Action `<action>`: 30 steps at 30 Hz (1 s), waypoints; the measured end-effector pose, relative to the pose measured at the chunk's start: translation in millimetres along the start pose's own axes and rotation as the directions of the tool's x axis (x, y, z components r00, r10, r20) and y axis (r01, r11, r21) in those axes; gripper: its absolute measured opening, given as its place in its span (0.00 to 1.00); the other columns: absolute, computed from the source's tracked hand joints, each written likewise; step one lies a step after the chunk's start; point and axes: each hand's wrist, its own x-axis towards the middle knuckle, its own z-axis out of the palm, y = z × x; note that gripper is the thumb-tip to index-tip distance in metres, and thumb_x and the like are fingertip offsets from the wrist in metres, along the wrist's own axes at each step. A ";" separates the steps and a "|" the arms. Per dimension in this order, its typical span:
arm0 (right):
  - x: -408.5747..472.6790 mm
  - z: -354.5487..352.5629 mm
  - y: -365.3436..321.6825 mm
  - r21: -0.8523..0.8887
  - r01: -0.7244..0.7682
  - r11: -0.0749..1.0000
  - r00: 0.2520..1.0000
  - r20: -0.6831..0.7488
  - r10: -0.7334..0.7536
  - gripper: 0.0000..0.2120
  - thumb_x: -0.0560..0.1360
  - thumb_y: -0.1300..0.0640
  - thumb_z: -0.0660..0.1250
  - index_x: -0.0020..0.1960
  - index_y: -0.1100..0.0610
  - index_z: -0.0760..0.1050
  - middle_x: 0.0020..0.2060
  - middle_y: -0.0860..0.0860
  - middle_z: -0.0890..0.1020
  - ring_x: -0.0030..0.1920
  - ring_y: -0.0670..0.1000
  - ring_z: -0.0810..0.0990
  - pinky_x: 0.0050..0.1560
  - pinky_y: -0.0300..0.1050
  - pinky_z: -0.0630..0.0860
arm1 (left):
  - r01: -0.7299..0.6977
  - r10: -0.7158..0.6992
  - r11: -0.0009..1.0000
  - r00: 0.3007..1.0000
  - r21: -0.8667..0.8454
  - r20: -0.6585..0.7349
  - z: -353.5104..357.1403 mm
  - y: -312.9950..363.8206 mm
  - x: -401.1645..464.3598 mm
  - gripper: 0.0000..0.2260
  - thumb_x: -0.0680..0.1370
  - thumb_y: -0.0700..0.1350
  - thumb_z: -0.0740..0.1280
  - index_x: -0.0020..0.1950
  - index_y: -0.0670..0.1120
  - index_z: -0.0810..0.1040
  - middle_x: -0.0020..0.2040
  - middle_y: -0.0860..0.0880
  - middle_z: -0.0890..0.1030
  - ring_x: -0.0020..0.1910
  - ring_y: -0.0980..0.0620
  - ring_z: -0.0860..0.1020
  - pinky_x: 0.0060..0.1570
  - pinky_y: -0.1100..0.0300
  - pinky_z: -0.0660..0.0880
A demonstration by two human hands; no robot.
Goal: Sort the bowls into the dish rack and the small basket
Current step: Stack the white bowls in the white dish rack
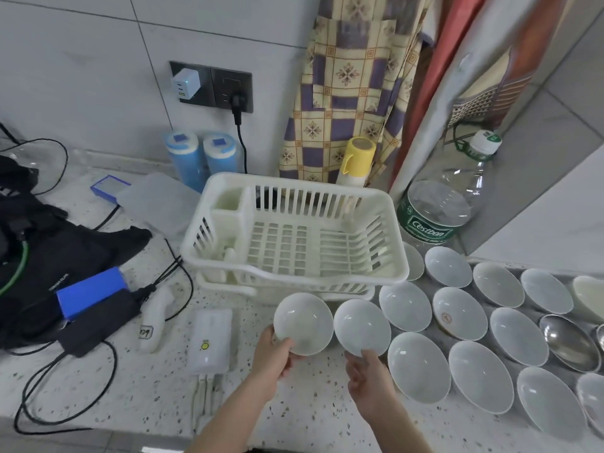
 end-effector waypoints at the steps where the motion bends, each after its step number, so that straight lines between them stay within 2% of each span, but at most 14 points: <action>1: -0.7 1.3 0.1 0.000 0.019 1.000 1.000 -0.016 -0.019 0.11 0.79 0.61 0.60 0.59 0.62 0.73 0.46 0.57 0.81 0.27 0.47 0.71 0.17 0.34 0.59 | -0.013 0.013 1.000 1.000 0.008 0.012 -4.4 1.1 -3.7 0.23 0.76 0.34 0.60 0.67 0.52 0.69 0.45 0.40 0.84 0.29 0.53 0.79 0.22 0.64 0.63; 3: -1.8 4.0 0.9 0.005 0.059 0.998 0.996 -0.062 -0.058 0.09 0.77 0.64 0.59 0.56 0.63 0.72 0.46 0.61 0.82 0.28 0.48 0.67 0.17 0.33 0.57 | -0.039 0.038 0.999 0.998 0.025 0.050 -14.2 3.6 -12.6 0.21 0.76 0.34 0.59 0.66 0.52 0.69 0.45 0.37 0.84 0.24 0.55 0.77 0.21 0.64 0.61; 5: -4.6 6.8 3.5 0.004 0.092 0.996 0.990 -0.106 -0.091 0.05 0.77 0.64 0.59 0.52 0.63 0.72 0.45 0.63 0.82 0.25 0.47 0.64 0.17 0.34 0.56 | -0.057 0.054 0.998 0.995 0.031 0.087 -23.8 7.0 -21.0 0.21 0.75 0.34 0.59 0.64 0.52 0.70 0.41 0.36 0.85 0.20 0.55 0.71 0.21 0.64 0.60; 7: -10.7 9.0 8.4 0.013 0.105 0.994 0.987 -0.125 -0.102 0.04 0.77 0.64 0.59 0.49 0.61 0.72 0.46 0.63 0.84 0.20 0.45 0.62 0.17 0.35 0.56 | -0.072 0.070 0.997 0.990 0.012 0.125 -32.6 12.3 -28.8 0.21 0.74 0.34 0.60 0.63 0.53 0.70 0.38 0.36 0.85 0.19 0.55 0.67 0.20 0.64 0.60; 11: -33.7 11.9 16.0 0.062 0.122 0.991 0.987 -0.117 -0.114 0.03 0.75 0.65 0.58 0.45 0.59 0.68 0.45 0.65 0.84 0.17 0.44 0.58 0.16 0.34 0.55 | -0.136 0.144 0.989 0.974 -0.058 0.176 -49.1 28.2 -44.2 0.20 0.74 0.34 0.60 0.62 0.51 0.72 0.40 0.34 0.85 0.19 0.54 0.64 0.19 0.65 0.58; 14: -54.4 14.6 17.1 0.088 0.242 0.966 0.963 -0.146 -0.228 0.07 0.73 0.66 0.57 0.39 0.57 0.64 0.40 0.68 0.83 0.17 0.44 0.56 0.16 0.32 0.54 | -0.189 0.211 0.972 0.963 -0.141 0.165 -63.0 43.1 -51.5 0.18 0.76 0.35 0.60 0.62 0.51 0.73 0.41 0.33 0.84 0.20 0.54 0.64 0.19 0.64 0.58; 16: -68.6 16.5 12.1 0.113 0.335 0.935 0.936 -0.152 -0.317 0.10 0.73 0.67 0.57 0.36 0.56 0.62 0.33 0.70 0.78 0.17 0.43 0.57 0.17 0.32 0.53 | -0.235 0.263 0.953 0.954 -0.191 0.141 -72.4 55.2 -53.8 0.17 0.77 0.36 0.61 0.63 0.50 0.74 0.41 0.33 0.84 0.20 0.54 0.64 0.18 0.65 0.58; 17: -75.1 18.5 7.2 0.123 0.376 0.918 0.922 -0.148 -0.358 0.11 0.73 0.67 0.57 0.35 0.56 0.62 0.30 0.70 0.71 0.17 0.43 0.57 0.17 0.33 0.53 | -0.264 0.292 0.944 0.948 -0.199 0.124 -77.2 62.1 -54.4 0.16 0.77 0.36 0.60 0.62 0.49 0.74 0.40 0.33 0.84 0.20 0.54 0.64 0.18 0.65 0.59; 20: -87.7 32.5 -18.0 0.110 0.491 0.864 0.870 -0.109 -0.480 0.13 0.73 0.67 0.58 0.34 0.55 0.61 0.29 0.55 0.63 0.20 0.45 0.59 0.18 0.34 0.54 | -0.350 0.368 0.918 0.927 -0.186 0.072 -90.9 85.0 -52.7 0.14 0.77 0.36 0.60 0.61 0.47 0.74 0.39 0.34 0.84 0.19 0.55 0.64 0.17 0.66 0.59; 21: -89.4 40.3 -28.9 0.086 0.524 0.847 0.851 -0.086 -0.518 0.13 0.73 0.67 0.59 0.34 0.56 0.61 0.28 0.53 0.64 0.21 0.45 0.59 0.19 0.35 0.55 | -0.373 0.388 0.910 0.920 -0.180 0.056 -95.0 92.9 -51.0 0.14 0.77 0.37 0.60 0.60 0.46 0.74 0.39 0.34 0.84 0.19 0.55 0.63 0.17 0.66 0.59; 24: -89.2 69.9 -59.7 -0.022 0.604 0.796 0.797 -0.001 -0.605 0.10 0.73 0.65 0.60 0.35 0.57 0.64 0.30 0.58 0.81 0.22 0.46 0.59 0.20 0.35 0.57 | -0.426 0.433 0.890 0.902 -0.165 0.004 -106.0 112.3 -42.9 0.13 0.77 0.37 0.60 0.60 0.46 0.74 0.39 0.34 0.84 0.19 0.55 0.63 0.17 0.66 0.59; 25: -87.2 80.1 -68.1 -0.047 0.625 0.780 0.781 0.024 -0.624 0.10 0.72 0.65 0.60 0.34 0.57 0.65 0.32 0.60 0.84 0.21 0.45 0.58 0.19 0.35 0.57 | -0.437 0.441 0.885 0.897 -0.162 -0.011 -108.8 117.3 -39.6 0.14 0.76 0.37 0.60 0.60 0.46 0.74 0.39 0.34 0.84 0.19 0.55 0.63 0.17 0.67 0.59; 30: -66.2 125.6 -104.3 -0.239 0.651 0.721 0.758 0.153 -0.634 0.05 0.72 0.63 0.61 0.41 0.61 0.75 0.32 0.58 0.85 0.18 0.41 0.61 0.18 0.32 0.60 | -0.467 0.462 0.862 0.884 -0.196 -0.073 -120.8 136.9 -20.9 0.13 0.77 0.38 0.61 0.59 0.47 0.76 0.39 0.35 0.85 0.18 0.56 0.62 0.17 0.67 0.58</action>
